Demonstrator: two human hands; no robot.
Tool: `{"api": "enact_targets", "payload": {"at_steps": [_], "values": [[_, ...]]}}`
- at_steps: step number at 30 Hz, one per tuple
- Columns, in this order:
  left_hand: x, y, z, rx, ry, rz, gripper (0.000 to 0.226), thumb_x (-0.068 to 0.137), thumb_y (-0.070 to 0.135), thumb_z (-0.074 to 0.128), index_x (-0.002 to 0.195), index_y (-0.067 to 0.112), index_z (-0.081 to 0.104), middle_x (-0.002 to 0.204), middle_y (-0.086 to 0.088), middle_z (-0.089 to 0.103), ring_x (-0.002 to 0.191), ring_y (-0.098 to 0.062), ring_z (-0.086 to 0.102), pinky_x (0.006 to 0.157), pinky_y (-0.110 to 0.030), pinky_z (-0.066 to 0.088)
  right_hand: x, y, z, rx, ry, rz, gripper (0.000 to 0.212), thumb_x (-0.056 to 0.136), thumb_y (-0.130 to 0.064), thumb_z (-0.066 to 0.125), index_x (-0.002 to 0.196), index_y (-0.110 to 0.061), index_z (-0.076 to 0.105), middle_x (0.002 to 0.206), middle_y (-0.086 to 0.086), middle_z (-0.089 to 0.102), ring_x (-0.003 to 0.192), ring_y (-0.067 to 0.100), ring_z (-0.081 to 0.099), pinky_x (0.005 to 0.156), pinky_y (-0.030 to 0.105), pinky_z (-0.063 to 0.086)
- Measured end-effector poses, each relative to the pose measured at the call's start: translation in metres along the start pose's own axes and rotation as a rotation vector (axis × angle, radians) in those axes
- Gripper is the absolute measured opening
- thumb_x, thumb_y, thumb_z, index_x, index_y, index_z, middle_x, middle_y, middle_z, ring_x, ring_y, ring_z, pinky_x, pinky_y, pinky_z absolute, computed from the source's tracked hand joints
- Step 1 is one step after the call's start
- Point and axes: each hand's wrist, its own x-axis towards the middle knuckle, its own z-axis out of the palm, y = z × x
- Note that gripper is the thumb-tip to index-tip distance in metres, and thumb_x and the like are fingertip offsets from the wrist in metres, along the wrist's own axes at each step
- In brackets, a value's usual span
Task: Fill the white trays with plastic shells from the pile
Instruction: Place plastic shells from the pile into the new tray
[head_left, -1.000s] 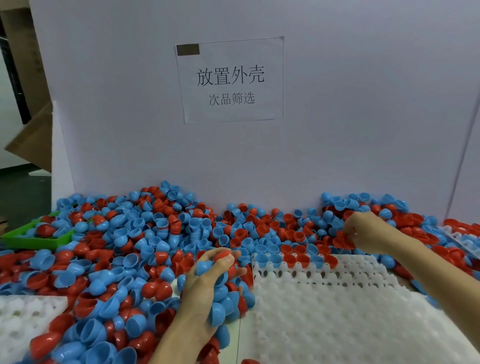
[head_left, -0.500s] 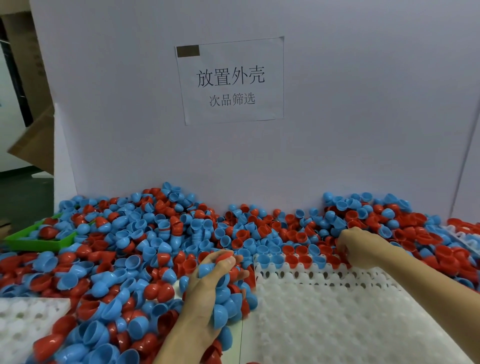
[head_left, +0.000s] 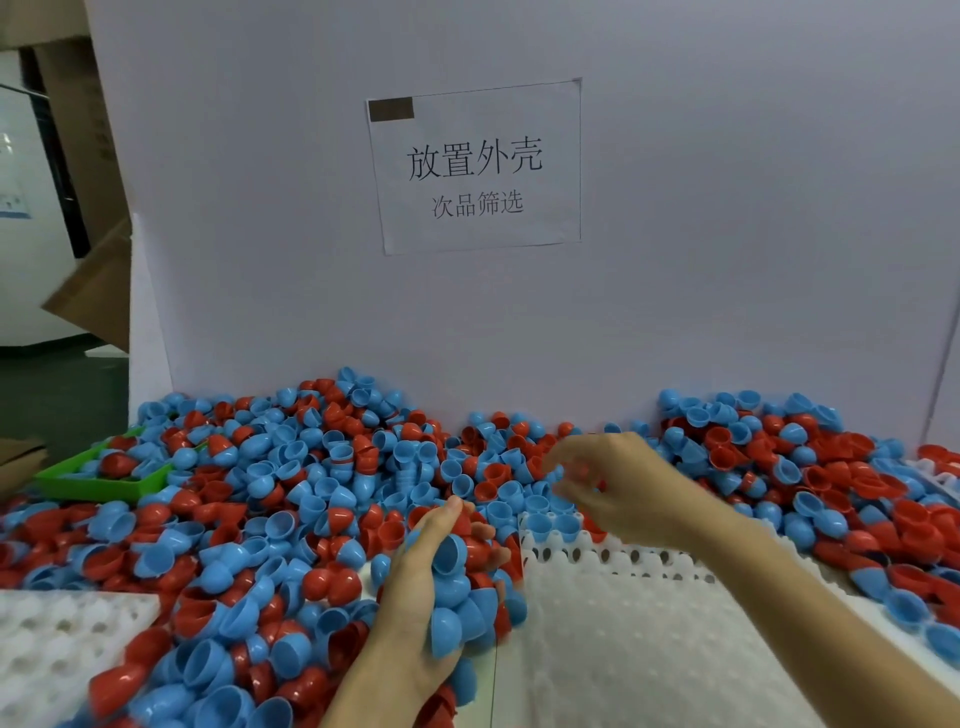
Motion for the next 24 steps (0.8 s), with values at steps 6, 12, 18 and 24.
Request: {"api": "enact_targets", "payload": {"at_steps": [6,12,18,24], "values": [[0.000,0.000,0.001,-0.082,0.026,-0.094,0.064,0.059,0.044,0.083,0.113,0.011,0.073,0.107,-0.021,0.075,0.094,-0.035,0.075,0.072,-0.047,0.063,0.005,-0.056,0.039,0.206,-0.031,-0.104,0.036,0.094,-0.037,0.066,0.129,-0.034,0.059,0.115,-0.015,0.061,0.093,0.002,0.060,0.071,0.012,0.044],[0.005,-0.004,0.010,-0.121,0.047,-0.106,0.064,0.063,0.043,0.078,0.117,0.009,0.069,0.094,-0.014,0.078,0.077,-0.025,0.077,0.053,-0.033,0.060,0.008,-0.059,0.047,0.307,0.057,-0.113,0.026,0.093,-0.028,0.069,0.118,-0.031,0.066,0.110,-0.014,0.065,0.093,0.001,0.059,0.073,0.011,0.048],[0.003,-0.004,-0.002,-0.004,-0.021,-0.113,0.045,0.069,0.050,0.078,0.091,0.010,0.081,0.101,-0.019,0.076,0.086,-0.032,0.076,0.067,-0.041,0.062,0.010,-0.050,0.050,0.434,0.104,-0.043,0.018,0.094,-0.021,0.067,0.111,-0.022,0.072,0.090,-0.026,0.064,0.085,-0.012,0.062,0.068,0.004,0.047],[0.001,0.003,0.000,-0.099,-0.011,-0.124,0.039,0.082,0.046,0.074,0.089,0.008,0.068,0.082,-0.018,0.071,0.066,-0.029,0.071,0.062,-0.039,0.058,0.009,-0.038,0.041,0.473,0.152,0.061,0.012,0.093,-0.028,0.069,0.084,-0.035,0.066,0.088,-0.017,0.068,0.084,-0.001,0.066,0.069,0.010,0.053]]}}
